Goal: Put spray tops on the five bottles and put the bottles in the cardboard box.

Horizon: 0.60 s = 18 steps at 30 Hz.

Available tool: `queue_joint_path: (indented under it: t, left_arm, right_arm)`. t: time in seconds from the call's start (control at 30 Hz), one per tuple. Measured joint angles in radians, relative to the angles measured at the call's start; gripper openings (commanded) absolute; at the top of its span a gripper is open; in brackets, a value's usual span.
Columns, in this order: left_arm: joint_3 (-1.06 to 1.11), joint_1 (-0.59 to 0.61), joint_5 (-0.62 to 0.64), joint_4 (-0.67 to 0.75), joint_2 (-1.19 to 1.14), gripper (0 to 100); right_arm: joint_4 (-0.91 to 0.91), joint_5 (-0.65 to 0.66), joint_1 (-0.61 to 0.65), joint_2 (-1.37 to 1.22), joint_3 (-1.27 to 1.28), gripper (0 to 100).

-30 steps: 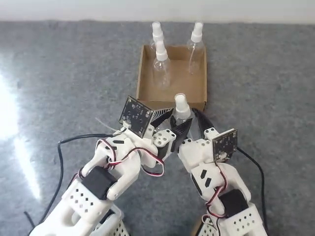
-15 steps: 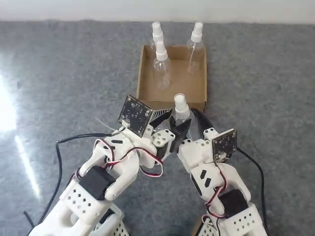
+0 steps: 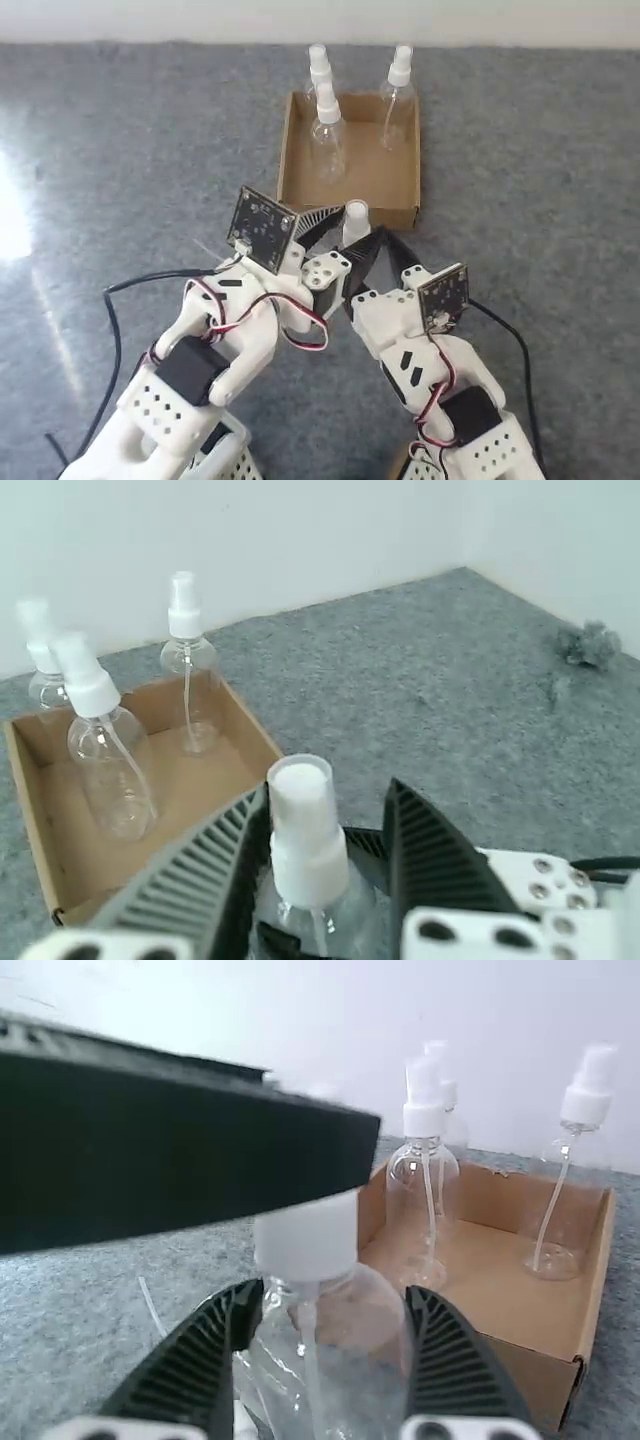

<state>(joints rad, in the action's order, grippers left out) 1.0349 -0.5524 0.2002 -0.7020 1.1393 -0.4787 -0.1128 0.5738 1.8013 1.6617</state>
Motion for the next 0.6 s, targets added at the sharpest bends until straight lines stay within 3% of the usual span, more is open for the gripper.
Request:
queue_joint_path:
  t: [0.6]
  left_arm:
    - [0.0, -0.035, -0.046, -0.089, 0.084, 17]
  right_arm:
    - [0.0, -0.005, -0.032, 0.0, 0.0, 9.0]
